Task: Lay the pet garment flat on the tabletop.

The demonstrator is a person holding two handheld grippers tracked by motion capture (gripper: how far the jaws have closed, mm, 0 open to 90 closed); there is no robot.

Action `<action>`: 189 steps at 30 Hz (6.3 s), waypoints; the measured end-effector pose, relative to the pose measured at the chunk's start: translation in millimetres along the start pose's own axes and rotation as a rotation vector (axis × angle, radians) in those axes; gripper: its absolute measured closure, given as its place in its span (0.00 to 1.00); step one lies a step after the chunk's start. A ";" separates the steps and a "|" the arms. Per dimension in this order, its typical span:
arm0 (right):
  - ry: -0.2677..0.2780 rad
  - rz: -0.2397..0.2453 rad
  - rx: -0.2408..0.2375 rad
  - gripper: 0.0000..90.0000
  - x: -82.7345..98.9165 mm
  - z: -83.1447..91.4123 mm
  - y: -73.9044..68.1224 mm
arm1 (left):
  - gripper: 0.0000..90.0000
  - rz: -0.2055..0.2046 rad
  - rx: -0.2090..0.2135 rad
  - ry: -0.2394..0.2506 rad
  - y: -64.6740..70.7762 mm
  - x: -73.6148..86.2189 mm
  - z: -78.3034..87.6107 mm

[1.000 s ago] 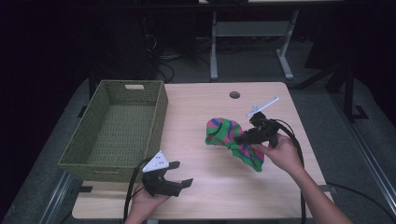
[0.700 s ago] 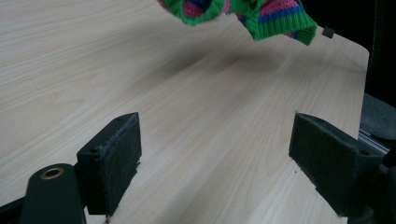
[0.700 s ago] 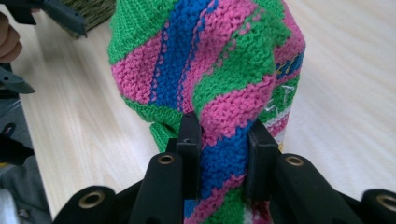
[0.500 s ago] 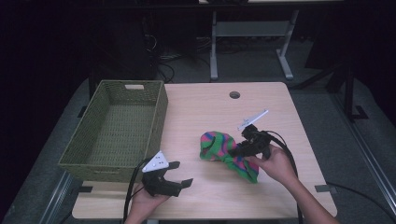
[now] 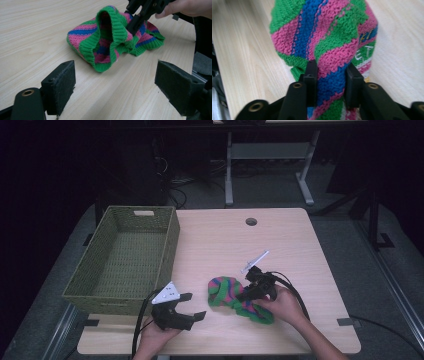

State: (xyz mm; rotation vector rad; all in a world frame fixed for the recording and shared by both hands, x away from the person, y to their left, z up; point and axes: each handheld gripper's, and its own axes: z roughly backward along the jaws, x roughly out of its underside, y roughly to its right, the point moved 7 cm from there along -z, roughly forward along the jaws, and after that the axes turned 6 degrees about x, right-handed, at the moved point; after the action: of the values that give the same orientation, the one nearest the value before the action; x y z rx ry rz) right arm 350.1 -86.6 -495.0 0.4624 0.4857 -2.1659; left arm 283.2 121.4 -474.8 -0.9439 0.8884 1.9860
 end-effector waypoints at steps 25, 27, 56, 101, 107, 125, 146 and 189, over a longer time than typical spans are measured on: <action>0.111 0.169 -0.002 0.40 -1.4 35.9 -18.6 | 0.19 0.002 0.004 0.001 0.5 -0.2 0.4; 0.118 0.186 -0.006 0.41 -2.1 38.3 -24.2 | 0.19 0.003 0.005 0.001 1.0 -0.3 -0.1; 0.034 0.287 0.023 0.73 -8.4 -19.2 -41.5 | 0.19 0.006 0.007 -0.002 0.9 0.7 -0.2; 0.177 0.243 -0.026 0.93 -17.1 71.7 -24.3 | 0.23 0.014 0.089 0.005 7.0 -5.2 -18.5; 0.197 0.239 -0.030 0.93 -18.4 81.9 -21.2 | 0.24 0.025 0.093 -0.012 0.4 -7.2 -27.9; 0.243 0.250 -0.030 0.93 -21.4 105.9 -17.8 | 0.27 0.021 0.043 -0.028 -22.9 -16.0 -54.5; 0.265 0.215 -0.038 0.93 -13.8 114.4 -6.7 | 0.69 -0.005 0.160 0.015 -29.4 -26.4 -74.1; 0.258 0.119 0.007 0.92 4.7 110.5 19.7 | 0.93 -0.044 0.065 -0.017 -31.8 -81.6 -55.5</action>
State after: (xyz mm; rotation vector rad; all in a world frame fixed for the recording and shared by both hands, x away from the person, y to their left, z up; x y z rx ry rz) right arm 346.1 -155.3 -406.3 0.7615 0.5769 -2.0032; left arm 363.5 64.7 -442.2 -0.9013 0.9095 1.9134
